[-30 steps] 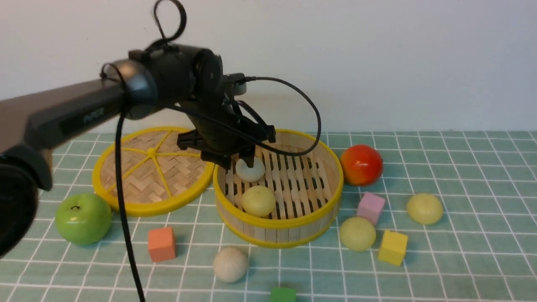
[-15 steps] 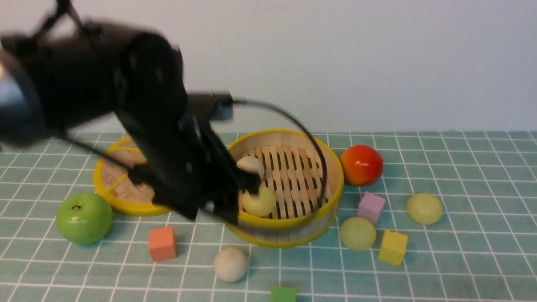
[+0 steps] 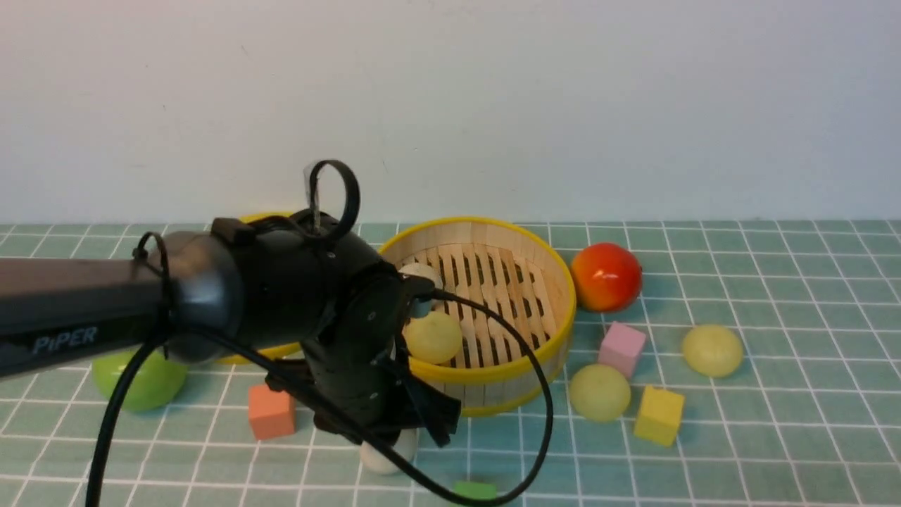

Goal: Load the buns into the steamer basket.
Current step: Use the left arm to grab a steamed stuffed bun

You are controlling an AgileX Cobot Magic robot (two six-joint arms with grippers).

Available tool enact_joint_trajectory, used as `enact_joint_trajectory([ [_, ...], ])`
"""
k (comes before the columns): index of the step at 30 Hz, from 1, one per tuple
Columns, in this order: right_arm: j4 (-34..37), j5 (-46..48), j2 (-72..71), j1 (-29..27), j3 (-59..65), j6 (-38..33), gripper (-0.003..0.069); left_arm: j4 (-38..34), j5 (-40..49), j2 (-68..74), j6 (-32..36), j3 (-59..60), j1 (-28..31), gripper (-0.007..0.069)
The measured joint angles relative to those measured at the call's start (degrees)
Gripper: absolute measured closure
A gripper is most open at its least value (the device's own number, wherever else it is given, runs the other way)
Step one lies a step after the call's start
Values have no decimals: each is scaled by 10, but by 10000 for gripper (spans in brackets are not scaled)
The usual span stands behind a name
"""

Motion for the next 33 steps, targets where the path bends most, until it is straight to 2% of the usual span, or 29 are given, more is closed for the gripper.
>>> enact_joint_trajectory([
  [22, -1, 0, 0, 0, 0, 0, 420, 2, -19, 50, -6, -16, 0, 440],
  [25, -1, 0, 0, 0, 0, 0, 420, 0, -21, 50, -6, -18, 0, 463],
  [30, -1, 0, 0, 0, 0, 0, 420, -14, -14, 50, -5, -26, 0, 601],
  [31, -1, 0, 0, 0, 0, 0, 420, -19, 4, 51, -1, -37, 0, 633],
  [33, -1, 0, 0, 0, 0, 0, 420, -30, 41, 51, 12, -60, 0, 637],
])
